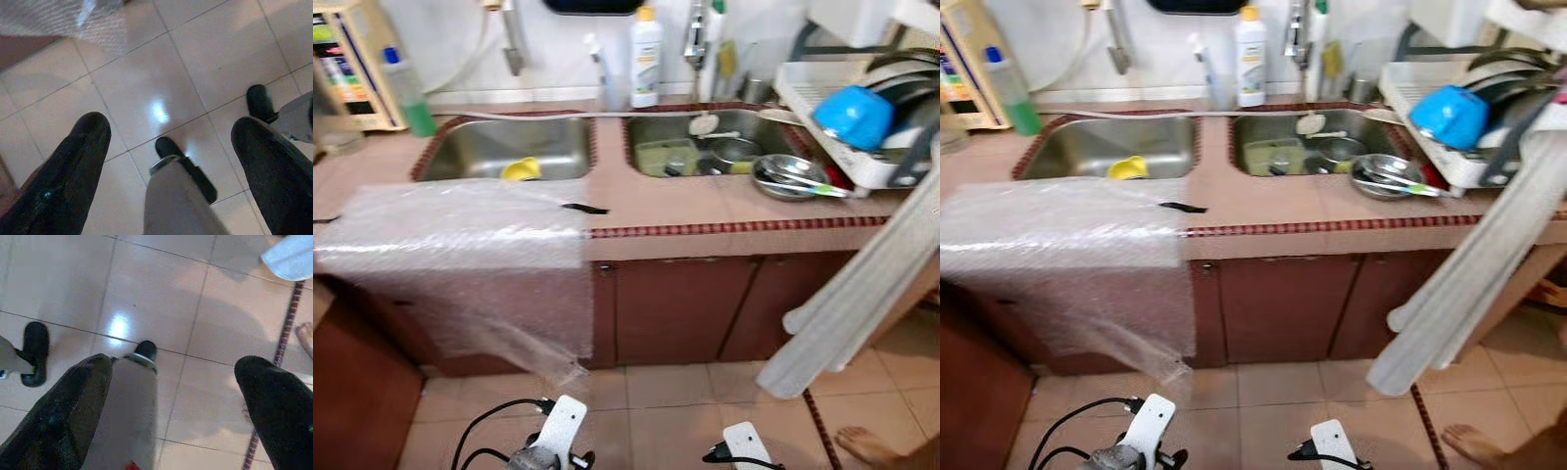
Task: Kitchen organization
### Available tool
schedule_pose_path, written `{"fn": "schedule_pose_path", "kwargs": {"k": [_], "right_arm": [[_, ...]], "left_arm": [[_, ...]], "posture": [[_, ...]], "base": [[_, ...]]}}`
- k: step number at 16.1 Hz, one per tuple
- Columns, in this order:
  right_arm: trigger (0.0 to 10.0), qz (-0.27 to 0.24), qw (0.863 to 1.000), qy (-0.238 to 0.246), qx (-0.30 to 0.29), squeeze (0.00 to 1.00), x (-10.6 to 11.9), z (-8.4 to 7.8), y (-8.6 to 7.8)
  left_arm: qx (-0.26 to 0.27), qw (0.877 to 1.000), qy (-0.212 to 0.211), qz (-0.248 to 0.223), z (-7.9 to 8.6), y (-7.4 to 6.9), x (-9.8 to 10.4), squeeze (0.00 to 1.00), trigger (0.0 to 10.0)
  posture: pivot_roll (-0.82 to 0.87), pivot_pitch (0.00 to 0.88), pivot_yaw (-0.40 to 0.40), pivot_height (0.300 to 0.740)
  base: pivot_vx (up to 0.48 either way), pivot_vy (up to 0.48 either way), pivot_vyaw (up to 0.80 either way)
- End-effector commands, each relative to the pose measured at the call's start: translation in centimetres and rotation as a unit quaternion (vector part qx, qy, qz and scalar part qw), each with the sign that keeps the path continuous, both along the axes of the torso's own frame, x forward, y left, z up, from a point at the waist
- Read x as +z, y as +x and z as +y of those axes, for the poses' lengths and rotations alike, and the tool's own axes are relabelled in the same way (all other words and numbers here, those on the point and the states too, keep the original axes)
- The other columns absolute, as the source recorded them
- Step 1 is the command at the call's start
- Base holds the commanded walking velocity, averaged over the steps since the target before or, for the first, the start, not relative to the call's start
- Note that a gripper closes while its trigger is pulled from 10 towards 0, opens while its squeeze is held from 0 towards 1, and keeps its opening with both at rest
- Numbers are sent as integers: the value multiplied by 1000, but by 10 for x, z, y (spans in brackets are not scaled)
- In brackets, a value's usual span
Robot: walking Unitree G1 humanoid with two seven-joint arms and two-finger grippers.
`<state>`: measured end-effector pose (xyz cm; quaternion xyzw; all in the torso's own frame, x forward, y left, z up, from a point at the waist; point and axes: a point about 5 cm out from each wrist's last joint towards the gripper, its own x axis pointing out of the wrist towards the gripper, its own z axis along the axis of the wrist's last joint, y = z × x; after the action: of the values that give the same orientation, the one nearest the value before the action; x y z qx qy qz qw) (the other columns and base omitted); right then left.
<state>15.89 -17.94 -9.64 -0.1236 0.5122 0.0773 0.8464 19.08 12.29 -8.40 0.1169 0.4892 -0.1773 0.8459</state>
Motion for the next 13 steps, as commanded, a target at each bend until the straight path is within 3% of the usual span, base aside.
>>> {"fn": "schedule_pose_path", "kwargs": {"k": [1,13], "right_arm": [[10000,5,1000,2,1,0,-1,2,-1],[10000,8,1000,-3,16,0,-1,7,0]], "left_arm": [[-5,1000,1,4,3,-2,-1,0,10000],[-2,1000,2,0,3,3,2,0,10000]], "posture": [[21,0,52,740],[20,0,49,740]], "base": [[0,-330,0],[0,-389,0]]}}
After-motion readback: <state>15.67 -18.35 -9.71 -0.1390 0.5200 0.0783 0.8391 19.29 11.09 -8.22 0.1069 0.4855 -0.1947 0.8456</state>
